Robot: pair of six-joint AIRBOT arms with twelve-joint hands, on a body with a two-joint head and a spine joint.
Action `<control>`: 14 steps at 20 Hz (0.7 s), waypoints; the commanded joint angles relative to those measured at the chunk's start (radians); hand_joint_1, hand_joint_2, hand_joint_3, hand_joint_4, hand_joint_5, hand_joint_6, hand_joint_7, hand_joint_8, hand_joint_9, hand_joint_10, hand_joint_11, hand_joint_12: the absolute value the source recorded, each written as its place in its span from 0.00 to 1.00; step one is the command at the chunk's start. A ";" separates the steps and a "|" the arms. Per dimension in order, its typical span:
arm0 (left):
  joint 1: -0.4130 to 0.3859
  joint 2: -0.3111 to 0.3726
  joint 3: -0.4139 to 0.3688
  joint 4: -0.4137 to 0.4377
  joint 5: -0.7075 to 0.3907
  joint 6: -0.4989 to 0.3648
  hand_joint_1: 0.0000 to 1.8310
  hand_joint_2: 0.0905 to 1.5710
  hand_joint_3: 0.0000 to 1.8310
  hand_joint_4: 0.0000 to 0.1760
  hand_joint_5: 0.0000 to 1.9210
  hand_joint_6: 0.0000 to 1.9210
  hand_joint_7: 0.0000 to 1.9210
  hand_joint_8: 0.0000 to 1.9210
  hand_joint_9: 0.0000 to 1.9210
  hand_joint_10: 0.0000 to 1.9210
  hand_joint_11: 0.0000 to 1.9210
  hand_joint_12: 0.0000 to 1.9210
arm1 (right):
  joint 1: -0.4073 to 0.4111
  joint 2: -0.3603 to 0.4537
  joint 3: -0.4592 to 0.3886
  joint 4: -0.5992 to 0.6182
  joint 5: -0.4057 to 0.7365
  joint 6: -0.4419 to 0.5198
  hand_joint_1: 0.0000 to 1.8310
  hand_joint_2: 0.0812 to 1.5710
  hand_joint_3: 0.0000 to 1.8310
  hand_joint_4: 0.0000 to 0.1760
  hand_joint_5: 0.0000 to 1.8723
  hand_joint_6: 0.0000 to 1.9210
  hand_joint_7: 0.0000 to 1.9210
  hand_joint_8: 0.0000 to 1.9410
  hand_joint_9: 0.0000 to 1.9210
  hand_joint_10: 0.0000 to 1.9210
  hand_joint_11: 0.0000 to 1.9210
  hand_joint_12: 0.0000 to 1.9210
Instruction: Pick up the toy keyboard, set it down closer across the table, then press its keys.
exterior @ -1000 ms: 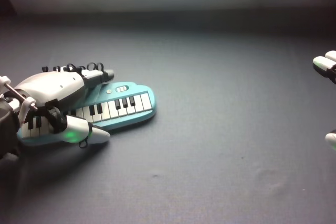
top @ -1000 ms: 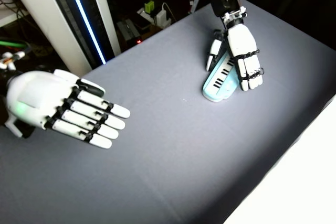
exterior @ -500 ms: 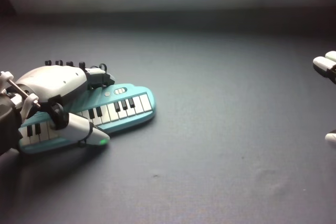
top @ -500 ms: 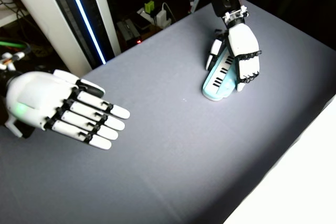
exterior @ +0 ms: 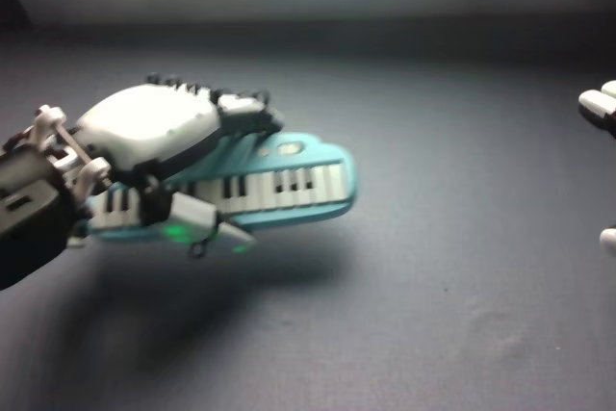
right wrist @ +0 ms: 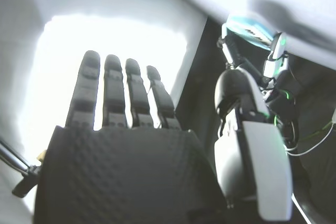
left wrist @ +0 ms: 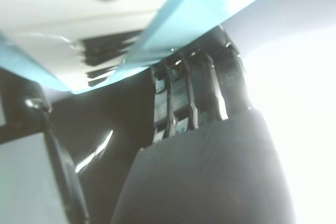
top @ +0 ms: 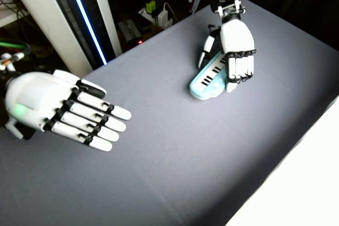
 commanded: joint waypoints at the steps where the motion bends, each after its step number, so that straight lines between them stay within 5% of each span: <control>1: -0.036 -0.026 0.006 0.038 -0.122 -0.021 0.71 0.74 0.00 0.00 0.29 0.34 0.37 0.67 0.26 0.68 0.25 0.90 | 0.002 0.003 0.003 -0.014 0.155 0.013 0.07 0.84 0.00 0.00 0.00 0.00 0.00 0.00 0.00 0.00 0.00 0.00; 3: -0.087 -0.094 0.046 0.106 -0.083 -0.063 0.72 0.75 0.00 0.00 0.32 0.26 0.39 0.70 0.30 0.67 0.30 0.88 | 0.003 0.004 0.002 -0.019 0.182 0.017 0.01 0.84 0.01 0.00 0.00 0.00 0.00 0.00 0.00 0.00 0.00 0.00; 4: -0.122 -0.142 0.081 0.160 -0.043 -0.097 0.78 0.76 0.00 0.00 0.28 0.32 0.34 0.73 0.38 0.76 0.35 0.91 | 0.004 0.004 0.002 -0.025 0.198 0.020 0.00 0.85 0.01 0.00 0.00 0.00 0.00 0.00 0.00 0.00 0.00 0.00; 6: -0.178 -0.232 0.133 0.255 0.021 -0.150 0.79 0.77 0.00 0.00 0.28 0.36 0.32 0.77 0.36 0.81 0.30 0.89 | 0.019 0.004 0.002 -0.046 0.213 0.022 0.00 0.84 0.00 0.08 0.00 0.00 0.00 0.00 0.00 0.00 0.00 0.00; 7: -0.186 -0.249 0.141 0.265 0.029 -0.157 0.72 0.74 0.00 0.00 0.28 0.26 0.25 0.50 0.25 0.62 0.20 0.83 | 0.022 0.004 0.002 -0.051 0.214 0.022 0.00 0.84 0.00 0.12 0.00 0.00 0.00 0.00 0.00 0.00 0.00 0.00; 8: -0.200 -0.278 0.159 0.285 0.042 -0.174 0.72 0.74 0.00 0.00 0.28 0.26 0.25 0.50 0.25 0.62 0.20 0.83 | 0.027 0.004 0.002 -0.058 0.217 0.022 0.00 0.84 0.00 0.12 0.00 0.00 0.00 0.00 0.00 0.00 0.00 0.00; 9: -0.213 -0.304 0.174 0.300 0.055 -0.189 0.67 0.71 0.00 0.00 0.30 0.19 0.30 0.28 0.26 0.48 0.22 0.80 | 0.030 0.004 0.002 -0.061 0.219 0.022 0.00 0.83 0.00 0.12 0.00 0.00 0.00 0.00 0.00 0.00 0.00 0.00; 10: -0.226 -0.335 0.190 0.309 0.074 -0.192 0.66 0.71 0.00 0.00 0.31 0.18 0.32 0.23 0.27 0.46 0.23 0.79 | 0.032 0.004 0.002 -0.065 0.220 0.022 0.00 0.83 0.00 0.12 0.00 0.00 0.00 0.00 0.00 0.00 0.00 0.00; 11: -0.237 -0.358 0.200 0.319 0.096 -0.193 0.69 0.71 0.00 0.00 0.27 0.29 0.32 0.28 0.27 0.51 0.27 0.81 | 0.034 0.004 0.002 -0.067 0.220 0.022 0.00 0.83 0.00 0.16 0.00 0.00 0.00 0.00 0.00 0.00 0.00 0.00; 12: -0.243 -0.381 0.210 0.334 0.120 -0.193 0.65 0.69 0.00 0.00 0.21 0.27 0.27 0.17 0.21 0.38 0.17 0.76 | 0.035 0.004 0.002 -0.069 0.220 0.022 0.00 0.83 0.00 0.12 0.00 0.00 0.00 0.00 0.00 0.00 0.00 0.00; 13: -0.243 -0.398 0.217 0.344 0.138 -0.193 0.55 0.70 0.00 0.10 0.13 0.11 0.21 0.08 0.15 0.27 0.03 0.73 | 0.037 0.004 0.002 -0.071 0.220 0.024 0.00 0.82 0.00 0.17 0.00 0.00 0.00 0.00 0.00 0.00 0.00 0.00; 14: -0.239 -0.412 0.222 0.346 0.153 -0.193 0.53 0.70 0.00 0.15 0.13 0.04 0.21 0.03 0.15 0.22 0.01 0.73 | 0.040 0.004 0.002 -0.076 0.221 0.024 0.00 0.82 0.00 0.18 0.00 0.00 0.00 0.00 0.00 0.00 0.00 0.00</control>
